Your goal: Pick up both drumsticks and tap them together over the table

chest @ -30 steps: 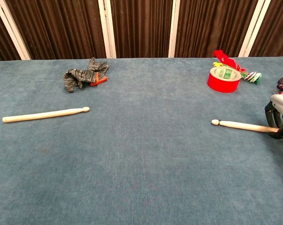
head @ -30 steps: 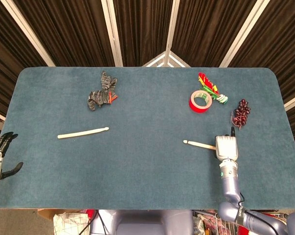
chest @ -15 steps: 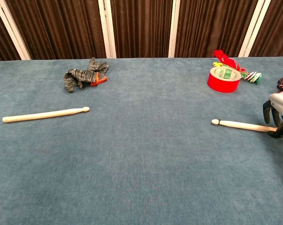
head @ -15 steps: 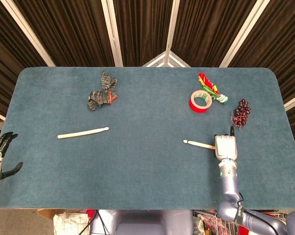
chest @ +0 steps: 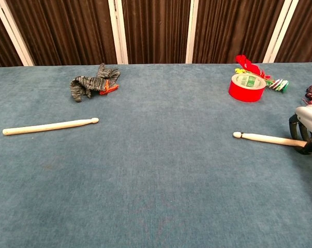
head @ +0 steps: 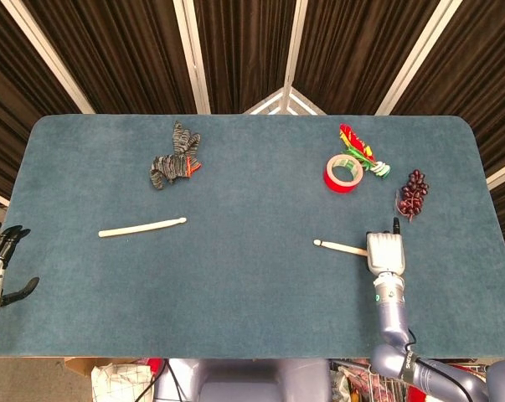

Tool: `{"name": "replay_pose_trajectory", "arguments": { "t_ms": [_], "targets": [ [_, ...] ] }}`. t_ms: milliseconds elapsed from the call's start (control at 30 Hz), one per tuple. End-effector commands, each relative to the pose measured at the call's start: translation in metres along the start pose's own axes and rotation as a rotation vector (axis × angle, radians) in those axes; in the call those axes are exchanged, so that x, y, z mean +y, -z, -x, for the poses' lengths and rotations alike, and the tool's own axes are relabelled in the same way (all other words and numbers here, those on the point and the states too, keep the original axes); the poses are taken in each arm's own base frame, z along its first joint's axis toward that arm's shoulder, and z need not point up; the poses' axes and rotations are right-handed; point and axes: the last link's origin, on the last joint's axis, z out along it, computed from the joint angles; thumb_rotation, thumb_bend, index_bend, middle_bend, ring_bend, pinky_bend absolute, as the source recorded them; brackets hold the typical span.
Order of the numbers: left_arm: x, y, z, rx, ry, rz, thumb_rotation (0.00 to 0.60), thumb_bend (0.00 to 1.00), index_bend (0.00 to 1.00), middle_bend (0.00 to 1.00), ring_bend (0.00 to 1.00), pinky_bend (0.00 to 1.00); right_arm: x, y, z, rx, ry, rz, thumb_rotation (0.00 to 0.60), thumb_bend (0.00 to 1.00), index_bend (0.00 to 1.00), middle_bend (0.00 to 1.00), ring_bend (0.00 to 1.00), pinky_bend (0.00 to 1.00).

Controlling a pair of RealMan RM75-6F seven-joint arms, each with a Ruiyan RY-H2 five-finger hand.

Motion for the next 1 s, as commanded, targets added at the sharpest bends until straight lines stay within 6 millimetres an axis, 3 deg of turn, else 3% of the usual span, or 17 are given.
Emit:
{"name": "replay_pose_trajectory", "arguments": {
  "t_ms": [33, 1000],
  "targets": [
    [0.0001, -0.0003, 0.0001, 0.000, 0.000, 0.000, 0.600, 0.32, 0.17, 0.11, 0.00, 0.00, 0.0003, -0.0001, 0.0002, -0.002, -0.004, 0.002, 0.600, 0.33, 0.53, 0.55, 0.44, 0.04],
    [-0.0006, 0.0004, -0.0014, 0.009, 0.003, -0.004, 0.600, 0.32, 0.18, 0.11, 0.00, 0.00, 0.0006, -0.0012, -0.0011, 0.001, -0.005, -0.012, 0.600, 0.42, 0.67, 0.61, 0.48, 0.04]
  ]
}}
